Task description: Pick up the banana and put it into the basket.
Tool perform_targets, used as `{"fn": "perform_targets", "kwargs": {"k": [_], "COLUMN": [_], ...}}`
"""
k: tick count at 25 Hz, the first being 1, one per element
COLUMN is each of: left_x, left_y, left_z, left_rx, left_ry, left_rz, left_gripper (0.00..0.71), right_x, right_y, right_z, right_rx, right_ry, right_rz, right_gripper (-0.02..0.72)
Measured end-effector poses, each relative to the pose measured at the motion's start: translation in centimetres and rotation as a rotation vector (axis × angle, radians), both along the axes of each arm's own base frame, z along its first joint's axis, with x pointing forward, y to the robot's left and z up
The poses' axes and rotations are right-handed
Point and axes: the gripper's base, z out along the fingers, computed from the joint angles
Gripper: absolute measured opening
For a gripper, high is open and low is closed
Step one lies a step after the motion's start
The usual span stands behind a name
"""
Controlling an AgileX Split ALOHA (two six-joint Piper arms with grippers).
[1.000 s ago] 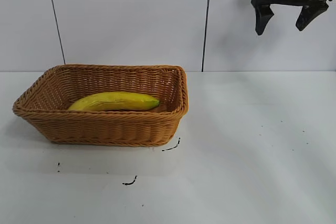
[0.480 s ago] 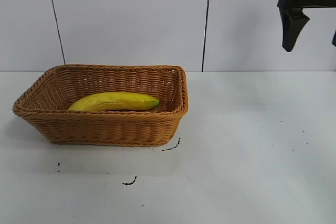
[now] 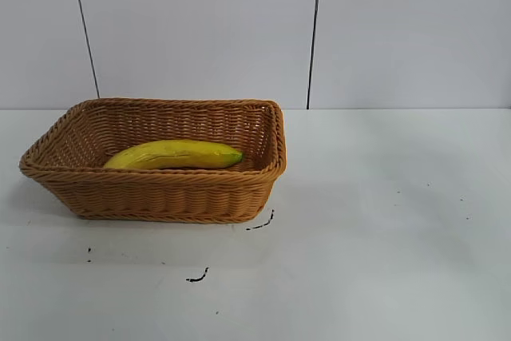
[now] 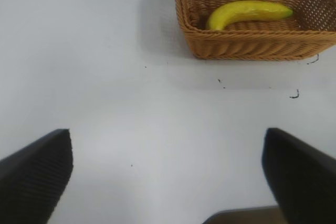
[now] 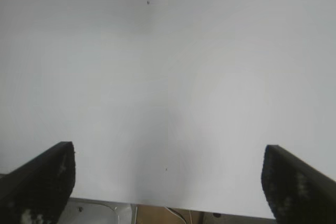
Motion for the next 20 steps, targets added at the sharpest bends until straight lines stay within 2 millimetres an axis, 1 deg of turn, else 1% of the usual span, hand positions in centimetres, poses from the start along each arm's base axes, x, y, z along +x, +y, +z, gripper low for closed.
{"fn": "perform_targets", "kwargs": {"k": [3,7,11,12,17,18,20], "left_x": [0.0,0.0,0.0,0.0,0.0,0.0,0.0], "left_y": [0.0,0.0,0.0,0.0,0.0,0.0,0.0], "left_z": [0.0,0.0,0.0,0.0,0.0,0.0,0.0], "left_rx": [0.0,0.0,0.0,0.0,0.0,0.0,0.0], "left_ry": [0.0,0.0,0.0,0.0,0.0,0.0,0.0], "left_rz": [0.0,0.0,0.0,0.0,0.0,0.0,0.0], "left_gripper": [0.695,0.695,0.695,0.695,0.695,0.695,0.695], "right_x": [-3.5,-7.3,-10.9,-11.6,-14.4,-14.9,-15.8], "right_y": [-0.2,-0.3,-0.4,-0.4,-0.5,-0.5,-0.5], "right_z": [-0.8,-1.1,-2.0,-2.0,-0.4,-0.2,-0.6], "right_rx": [-0.004,-0.007,-0.011,-0.012,-0.006,-0.004,0.001], "right_ry": [-0.056,-0.195,-0.306,-0.328,-0.519,-0.545,-0.549], "right_rz": [0.005,0.031,0.048,0.05,0.05,0.049,0.049], "right_gripper": [0.689,0.689,0.689,0.689,0.689,0.689,0.689]}}
